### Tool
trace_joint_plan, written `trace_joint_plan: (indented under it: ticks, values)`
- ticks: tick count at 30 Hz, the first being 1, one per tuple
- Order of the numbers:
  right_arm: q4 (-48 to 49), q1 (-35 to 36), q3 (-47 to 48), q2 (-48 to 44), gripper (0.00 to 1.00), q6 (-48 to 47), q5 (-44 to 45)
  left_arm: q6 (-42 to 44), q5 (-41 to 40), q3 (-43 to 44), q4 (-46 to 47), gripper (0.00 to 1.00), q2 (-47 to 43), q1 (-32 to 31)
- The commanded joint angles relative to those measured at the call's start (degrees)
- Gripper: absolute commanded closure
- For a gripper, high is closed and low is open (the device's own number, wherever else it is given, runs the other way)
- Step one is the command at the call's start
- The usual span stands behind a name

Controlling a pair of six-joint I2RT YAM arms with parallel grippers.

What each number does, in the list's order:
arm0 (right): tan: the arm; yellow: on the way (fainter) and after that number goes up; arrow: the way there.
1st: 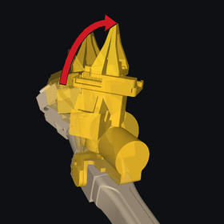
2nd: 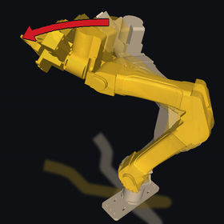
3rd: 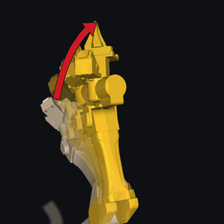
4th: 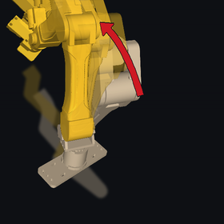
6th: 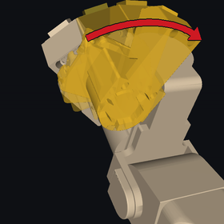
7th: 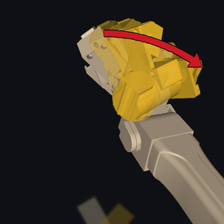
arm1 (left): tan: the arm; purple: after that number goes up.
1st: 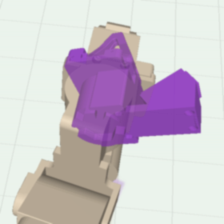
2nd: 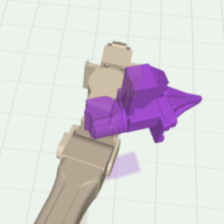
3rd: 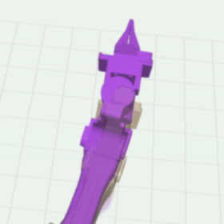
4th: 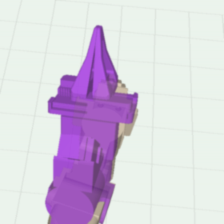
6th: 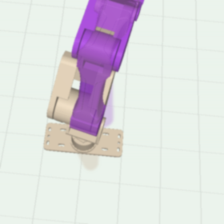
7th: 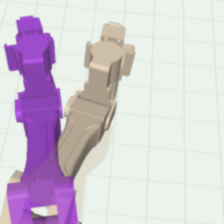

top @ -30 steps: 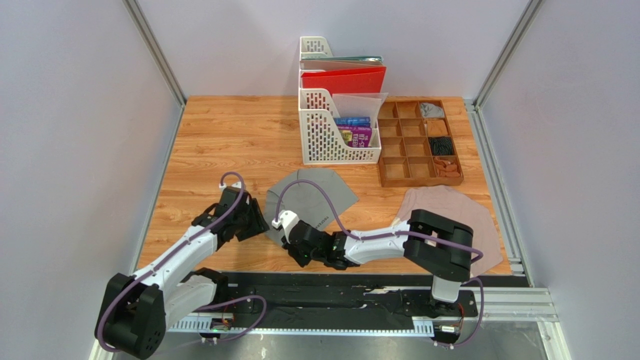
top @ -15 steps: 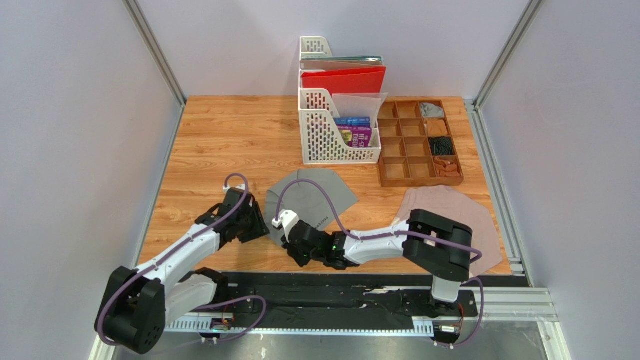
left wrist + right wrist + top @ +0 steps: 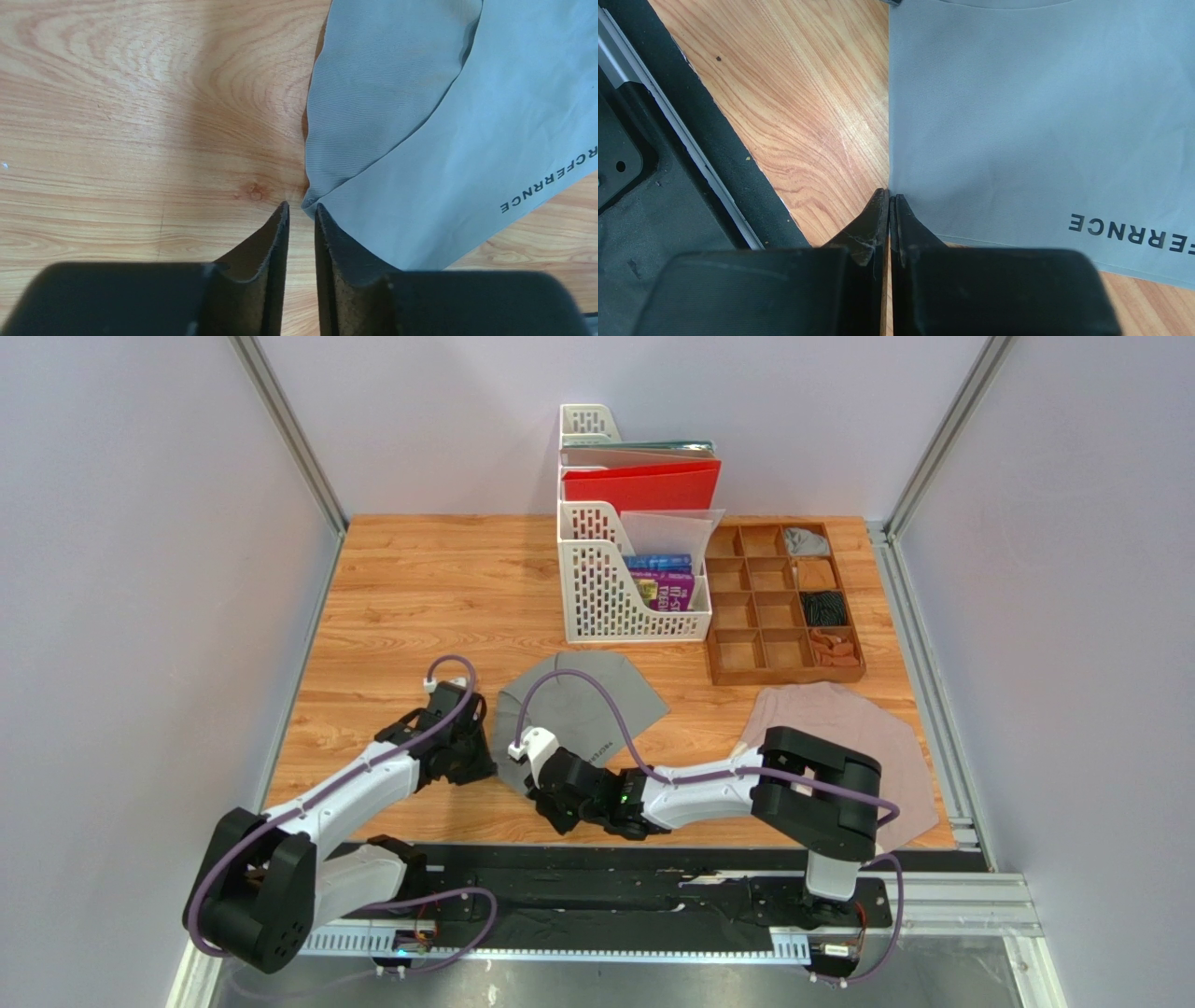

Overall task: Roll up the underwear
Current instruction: Adjust the underwear at the center of the board.

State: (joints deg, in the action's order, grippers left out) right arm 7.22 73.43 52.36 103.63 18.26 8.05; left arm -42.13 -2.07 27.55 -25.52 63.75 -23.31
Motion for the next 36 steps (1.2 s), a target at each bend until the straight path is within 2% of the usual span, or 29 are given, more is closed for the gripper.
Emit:
trace_joint_plan:
  ticks: [1,2,12,18,20,21,22,23,29,36]
  values:
    - [2.0,0.4,1.0,0.4,1.0,0.8,0.6,0.3,-1.2,1.7,0.0,0.78,0.0,-0.5]
    - [1.9,0.4,0.9,0.4,1.0,0.8,0.6,0.4,-1.3,1.7,0.3,0.81,0.0,-0.6]
    - [1.1,0.3,1.1,-0.1,1.0,1.1,-0.1,0.5,-1.4,1.4,0.9,0.8,-0.5,-0.8]
    - [2.3,0.2,0.5,-0.4,1.0,2.6,-0.9,1.0,-1.5,1.5,1.9,0.83,-0.3,-0.8]
    - [2.3,0.4,0.6,-0.3,1.0,2.7,-0.9,1.2,0.7,1.3,3.2,0.84,-0.1,-0.9]
    - [2.3,0.3,0.6,-0.3,1.0,2.8,-1.0,1.1,1.4,1.1,5.1,0.87,0.0,-0.8]
    - [2.4,0.3,0.5,-0.4,1.0,2.8,-0.9,0.8,1.7,1.2,5.1,0.99,0.2,-0.8]
    - [2.2,0.4,0.5,-0.4,1.0,2.9,-1.0,0.6,1.1,1.9,4.9,1.0,1.0,-0.8]
    - [1.4,0.3,0.8,-0.6,1.0,3.4,-0.2,1.6,-3.5,2.9,2.0,1.0,1.7,-0.8]
    - [1.0,0.3,-0.1,-2.2,1.0,3.6,1.0,2.1,-5.3,2.8,0.5,1.0,1.0,-0.8]
